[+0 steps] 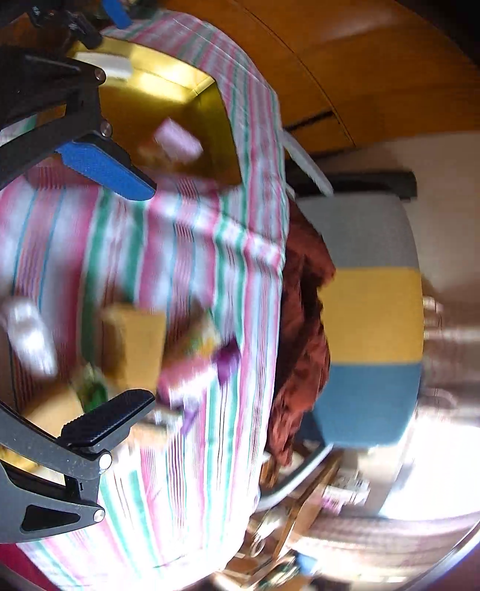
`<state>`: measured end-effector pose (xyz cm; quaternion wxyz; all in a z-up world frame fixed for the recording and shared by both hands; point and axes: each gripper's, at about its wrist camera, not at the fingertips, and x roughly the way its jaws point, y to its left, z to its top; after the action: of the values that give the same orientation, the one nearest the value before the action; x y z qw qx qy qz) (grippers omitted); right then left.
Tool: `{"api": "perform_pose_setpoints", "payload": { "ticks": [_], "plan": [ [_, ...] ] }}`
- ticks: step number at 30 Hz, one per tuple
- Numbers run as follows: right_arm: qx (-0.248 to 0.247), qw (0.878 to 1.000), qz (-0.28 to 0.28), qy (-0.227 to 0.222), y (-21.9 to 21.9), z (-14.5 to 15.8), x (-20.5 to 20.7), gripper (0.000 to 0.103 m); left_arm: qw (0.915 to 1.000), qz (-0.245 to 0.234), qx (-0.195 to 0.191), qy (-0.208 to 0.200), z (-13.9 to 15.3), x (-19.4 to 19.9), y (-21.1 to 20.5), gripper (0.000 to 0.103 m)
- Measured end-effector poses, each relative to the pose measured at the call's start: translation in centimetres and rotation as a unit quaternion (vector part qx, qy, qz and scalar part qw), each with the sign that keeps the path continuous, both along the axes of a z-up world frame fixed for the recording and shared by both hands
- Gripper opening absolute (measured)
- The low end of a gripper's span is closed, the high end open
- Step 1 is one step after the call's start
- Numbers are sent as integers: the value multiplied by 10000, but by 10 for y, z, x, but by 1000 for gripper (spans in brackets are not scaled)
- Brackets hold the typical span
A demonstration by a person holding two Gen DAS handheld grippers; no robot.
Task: Organize objects
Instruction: 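Open both tools and withdraw them from the tray toward the pile, then grasp clear pink roller with right tool while left tool grasps a yellow sponge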
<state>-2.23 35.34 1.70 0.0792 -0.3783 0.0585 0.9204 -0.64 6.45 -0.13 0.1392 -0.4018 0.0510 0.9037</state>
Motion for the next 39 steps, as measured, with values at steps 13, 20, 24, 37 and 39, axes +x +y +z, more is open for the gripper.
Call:
{"api": "perform_pose_setpoints", "payload": {
  "ticks": [13,20,24,37,39],
  "plan": [
    [-581,9931,-1016,60,140,-7,-25,103,9983,-515,19,-278,-6,-10,44,74],
    [-649,9965,-296,-435,129,-31,-60,103,9948,-925,-70,-415,-9,-20,86,74],
    [-410,9957,274,-784,113,-45,-83,102,9918,-1172,-95,-509,-13,-24,111,74],
    [-653,9877,753,-1207,117,-66,-102,60,9835,-1671,192,-673,-14,-52,172,74],
    [-704,9909,638,-956,123,-52,-98,60,9805,-1751,343,-822,-16,-59,183,74]
  ]
}}
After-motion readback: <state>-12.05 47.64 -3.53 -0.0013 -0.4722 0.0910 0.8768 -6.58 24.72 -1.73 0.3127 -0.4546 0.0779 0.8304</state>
